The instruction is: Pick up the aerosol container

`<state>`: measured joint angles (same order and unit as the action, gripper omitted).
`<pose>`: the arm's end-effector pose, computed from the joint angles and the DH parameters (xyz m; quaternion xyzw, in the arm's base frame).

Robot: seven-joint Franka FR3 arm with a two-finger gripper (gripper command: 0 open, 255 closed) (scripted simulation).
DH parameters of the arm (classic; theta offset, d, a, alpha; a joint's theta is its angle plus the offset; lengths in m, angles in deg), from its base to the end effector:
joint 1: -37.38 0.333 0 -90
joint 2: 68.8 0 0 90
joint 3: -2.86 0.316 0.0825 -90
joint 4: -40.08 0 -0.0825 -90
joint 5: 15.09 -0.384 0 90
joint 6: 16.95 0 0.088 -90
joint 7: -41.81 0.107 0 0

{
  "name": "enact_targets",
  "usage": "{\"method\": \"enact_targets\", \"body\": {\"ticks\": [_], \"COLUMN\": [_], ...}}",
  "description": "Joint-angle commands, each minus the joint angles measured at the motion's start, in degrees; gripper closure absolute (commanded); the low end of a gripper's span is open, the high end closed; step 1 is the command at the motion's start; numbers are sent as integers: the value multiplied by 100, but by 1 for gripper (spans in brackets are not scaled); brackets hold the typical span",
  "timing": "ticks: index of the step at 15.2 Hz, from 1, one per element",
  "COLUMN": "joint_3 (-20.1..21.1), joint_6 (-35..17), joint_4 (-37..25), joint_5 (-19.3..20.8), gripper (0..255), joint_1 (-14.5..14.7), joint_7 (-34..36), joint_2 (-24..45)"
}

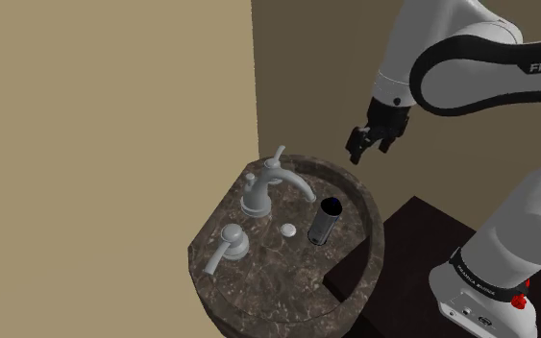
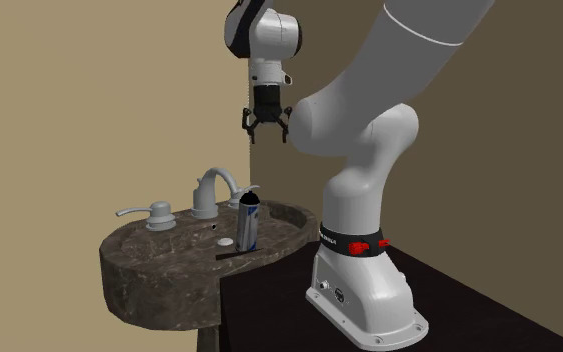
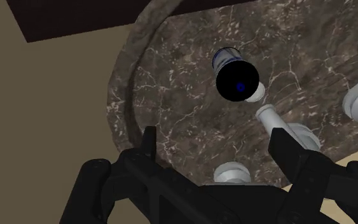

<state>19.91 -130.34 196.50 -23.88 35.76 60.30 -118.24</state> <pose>0.2967 0.0899 0.4598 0.9931 -0.0988 0.0558 0.0277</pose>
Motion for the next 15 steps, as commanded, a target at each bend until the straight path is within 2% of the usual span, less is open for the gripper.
{"method": "enact_targets", "body": {"ticks": [1,6,10,15], "joint_3": [286,1053,1793,2129], "joint_6": [-496,-1756,-2837,-3468], "joint_4": [240,561,595,686], "joint_5": [-159,-436,-406,-248], "gripper": [0,0,0,0], "joint_1": [-2,-129,-490,-744], "joint_7": [371,1299,2169,2473], "joint_2": [200,1039,2008,2540]}}
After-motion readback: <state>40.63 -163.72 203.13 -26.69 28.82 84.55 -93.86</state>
